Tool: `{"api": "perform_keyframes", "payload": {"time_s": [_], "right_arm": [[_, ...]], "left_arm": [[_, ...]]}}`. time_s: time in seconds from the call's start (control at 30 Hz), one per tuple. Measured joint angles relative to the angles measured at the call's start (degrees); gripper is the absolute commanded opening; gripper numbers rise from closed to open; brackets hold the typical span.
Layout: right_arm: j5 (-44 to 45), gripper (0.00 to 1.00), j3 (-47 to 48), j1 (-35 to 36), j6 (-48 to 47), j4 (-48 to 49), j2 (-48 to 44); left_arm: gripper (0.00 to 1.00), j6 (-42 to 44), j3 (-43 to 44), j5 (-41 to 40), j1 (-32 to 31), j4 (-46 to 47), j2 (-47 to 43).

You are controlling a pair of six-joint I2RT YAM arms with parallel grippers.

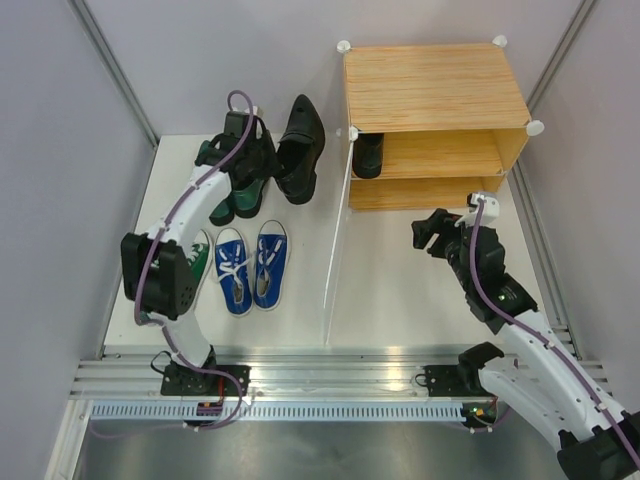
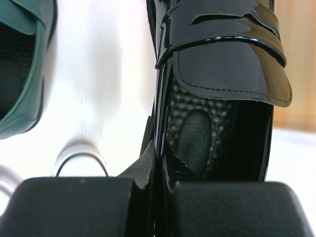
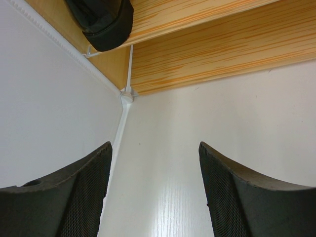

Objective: Place and organize the shoes in the shoe cabinet

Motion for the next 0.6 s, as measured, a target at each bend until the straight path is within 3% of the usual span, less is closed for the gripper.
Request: {"api": "perform_keyframes", "payload": {"time_s": [0.33,0.6], "right_arm": [[-0.28,0.77,4.44,0.00,0.37,-3.74,-4.98],[4.50,0.77,10.43,0.00,0.55,-7.80,-9.25]], "left_arm": [[0.02,0.70,-0.48,-0.46,-0.02,-5.29,-18.88],[0.02,0.55,4.39,8.94,-1.75,-4.90,-31.34]]}}
